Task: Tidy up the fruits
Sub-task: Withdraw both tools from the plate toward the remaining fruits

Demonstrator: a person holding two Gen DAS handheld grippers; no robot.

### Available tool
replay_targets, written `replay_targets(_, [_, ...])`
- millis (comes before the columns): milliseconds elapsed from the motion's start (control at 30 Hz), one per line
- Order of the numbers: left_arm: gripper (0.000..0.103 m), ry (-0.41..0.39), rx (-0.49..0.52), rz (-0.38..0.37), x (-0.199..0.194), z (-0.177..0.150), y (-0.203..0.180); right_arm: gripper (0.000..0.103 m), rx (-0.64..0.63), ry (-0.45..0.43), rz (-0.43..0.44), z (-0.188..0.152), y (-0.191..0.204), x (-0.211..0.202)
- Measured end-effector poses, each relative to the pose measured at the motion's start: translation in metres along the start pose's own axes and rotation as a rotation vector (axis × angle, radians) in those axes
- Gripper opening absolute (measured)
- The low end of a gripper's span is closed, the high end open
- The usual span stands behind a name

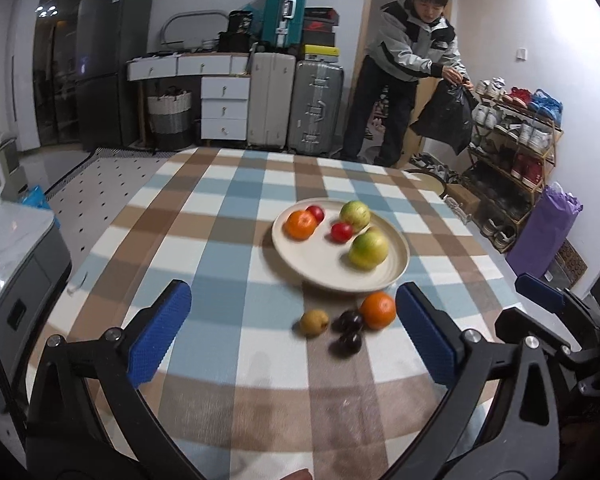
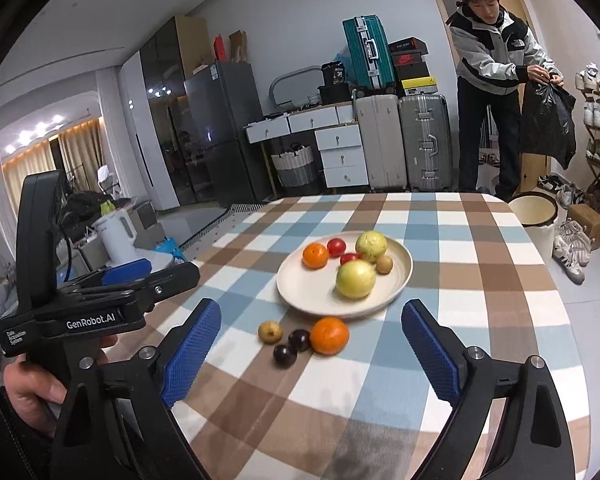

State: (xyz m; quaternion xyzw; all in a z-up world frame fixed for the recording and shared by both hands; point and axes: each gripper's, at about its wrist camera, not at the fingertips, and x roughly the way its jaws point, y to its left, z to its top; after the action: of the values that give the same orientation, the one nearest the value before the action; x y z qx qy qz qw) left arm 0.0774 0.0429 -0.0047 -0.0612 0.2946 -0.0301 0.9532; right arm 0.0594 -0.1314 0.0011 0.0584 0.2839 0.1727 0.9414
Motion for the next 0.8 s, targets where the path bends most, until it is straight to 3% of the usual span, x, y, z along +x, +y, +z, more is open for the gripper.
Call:
replay_targets(400, [0.102,0.060,-0.013,0.090,0.033,-0.043,0.014,0.097,0.037,0.091,-0.015,-0.032,-0.003,0.030])
replay_targets(800, [0.102,0.089,-0.010,0.077,0.072,-0.048,0.018,0.097,0.115,0.168,-0.006,-0.037,-0.022,0.069])
